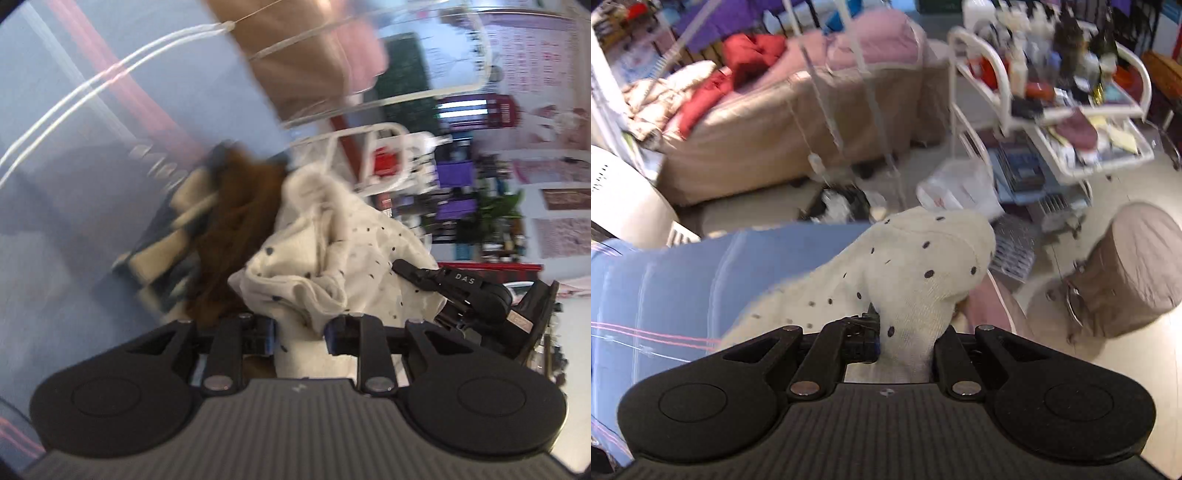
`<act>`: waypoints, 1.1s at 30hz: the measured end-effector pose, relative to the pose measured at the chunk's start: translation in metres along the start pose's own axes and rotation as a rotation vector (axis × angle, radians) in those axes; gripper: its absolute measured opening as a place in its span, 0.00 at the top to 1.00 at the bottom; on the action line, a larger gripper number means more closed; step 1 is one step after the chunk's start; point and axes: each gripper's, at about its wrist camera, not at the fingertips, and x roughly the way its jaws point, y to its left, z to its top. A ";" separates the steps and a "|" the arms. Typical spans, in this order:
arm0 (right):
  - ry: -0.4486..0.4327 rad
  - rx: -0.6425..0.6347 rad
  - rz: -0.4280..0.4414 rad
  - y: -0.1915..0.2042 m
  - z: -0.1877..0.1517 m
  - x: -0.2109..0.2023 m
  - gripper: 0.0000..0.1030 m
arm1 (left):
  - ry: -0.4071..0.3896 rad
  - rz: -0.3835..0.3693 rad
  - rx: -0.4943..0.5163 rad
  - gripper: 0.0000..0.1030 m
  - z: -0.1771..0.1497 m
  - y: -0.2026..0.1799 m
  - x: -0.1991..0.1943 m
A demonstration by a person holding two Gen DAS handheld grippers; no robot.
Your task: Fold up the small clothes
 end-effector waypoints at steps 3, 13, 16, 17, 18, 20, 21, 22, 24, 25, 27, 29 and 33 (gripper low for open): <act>-0.009 0.077 0.025 -0.021 -0.020 0.023 0.67 | -0.026 0.025 0.170 0.67 -0.005 0.005 -0.005; -0.437 -0.043 -0.042 0.005 -0.086 -0.103 0.15 | -0.159 -0.006 0.611 0.26 0.036 -0.065 -0.053; -0.409 -0.199 0.044 0.034 -0.124 -0.115 0.58 | -0.104 -0.092 0.790 0.40 0.026 -0.093 -0.040; -0.374 -0.222 0.062 0.041 -0.133 -0.110 0.65 | -0.073 -0.096 0.824 0.44 0.021 -0.098 -0.033; -0.335 -0.242 0.072 0.047 -0.144 -0.102 0.73 | -0.052 -0.086 0.845 0.50 0.017 -0.098 -0.026; -0.259 -0.242 0.061 0.051 -0.162 -0.081 0.75 | -0.019 -0.011 0.864 0.53 0.009 -0.095 -0.009; -0.229 -0.233 0.042 0.051 -0.170 -0.071 0.81 | -0.013 0.037 0.860 0.54 0.009 -0.090 0.000; -0.194 -0.214 0.011 0.048 -0.175 -0.060 0.89 | 0.002 0.092 0.857 0.55 0.013 -0.084 0.009; -0.172 -0.159 -0.009 0.036 -0.181 -0.047 0.98 | 0.015 0.164 0.822 0.54 0.020 -0.068 0.019; -0.179 -0.132 0.006 0.032 -0.183 -0.047 1.00 | 0.028 0.172 0.798 0.52 0.024 -0.061 0.022; -0.176 -0.112 0.015 0.035 -0.178 -0.053 1.00 | 0.021 0.189 0.802 0.47 0.026 -0.056 0.023; -0.167 -0.087 -0.032 0.043 -0.177 -0.063 1.00 | 0.007 0.199 0.820 0.46 0.027 -0.051 0.020; -0.292 -0.111 0.044 0.072 -0.179 -0.101 0.80 | -0.074 0.210 0.697 0.46 0.048 -0.045 -0.002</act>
